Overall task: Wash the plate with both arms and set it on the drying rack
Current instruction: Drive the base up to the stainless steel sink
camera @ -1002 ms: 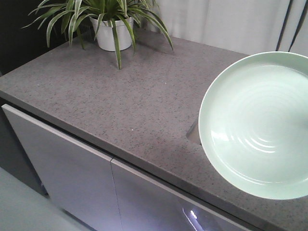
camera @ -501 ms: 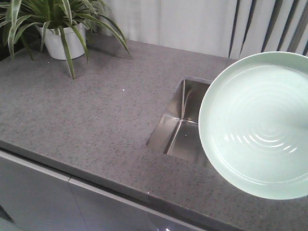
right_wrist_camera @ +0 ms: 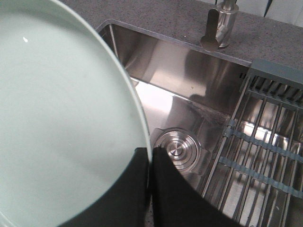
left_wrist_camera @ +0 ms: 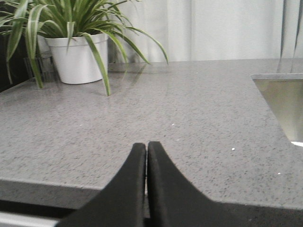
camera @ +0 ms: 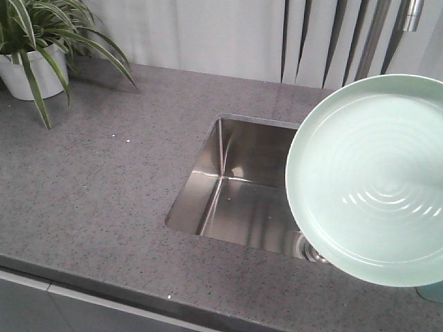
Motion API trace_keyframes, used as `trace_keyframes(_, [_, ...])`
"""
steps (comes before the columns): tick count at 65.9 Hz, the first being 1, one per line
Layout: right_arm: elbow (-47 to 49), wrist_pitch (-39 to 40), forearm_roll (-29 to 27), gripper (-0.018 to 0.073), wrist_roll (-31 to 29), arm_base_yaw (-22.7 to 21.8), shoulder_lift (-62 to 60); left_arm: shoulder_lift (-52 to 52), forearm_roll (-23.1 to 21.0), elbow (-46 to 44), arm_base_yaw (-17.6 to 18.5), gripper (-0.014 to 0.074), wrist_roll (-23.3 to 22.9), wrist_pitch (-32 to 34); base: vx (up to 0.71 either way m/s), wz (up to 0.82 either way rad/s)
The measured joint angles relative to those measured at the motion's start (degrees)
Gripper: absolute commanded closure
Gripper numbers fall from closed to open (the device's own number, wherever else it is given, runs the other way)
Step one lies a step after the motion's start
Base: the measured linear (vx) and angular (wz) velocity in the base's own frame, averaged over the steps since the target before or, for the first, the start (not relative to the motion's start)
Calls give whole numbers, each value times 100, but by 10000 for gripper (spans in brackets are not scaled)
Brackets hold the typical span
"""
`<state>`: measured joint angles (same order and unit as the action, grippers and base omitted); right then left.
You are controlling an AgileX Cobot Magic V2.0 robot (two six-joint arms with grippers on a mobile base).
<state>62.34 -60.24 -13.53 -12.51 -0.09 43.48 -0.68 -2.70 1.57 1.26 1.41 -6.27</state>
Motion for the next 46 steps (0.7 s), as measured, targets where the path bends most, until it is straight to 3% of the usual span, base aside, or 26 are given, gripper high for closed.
trace_keyframes(46, [0, 0, 0, 563, 0, 0, 0, 0, 0, 0, 0, 603, 0, 0, 3, -18])
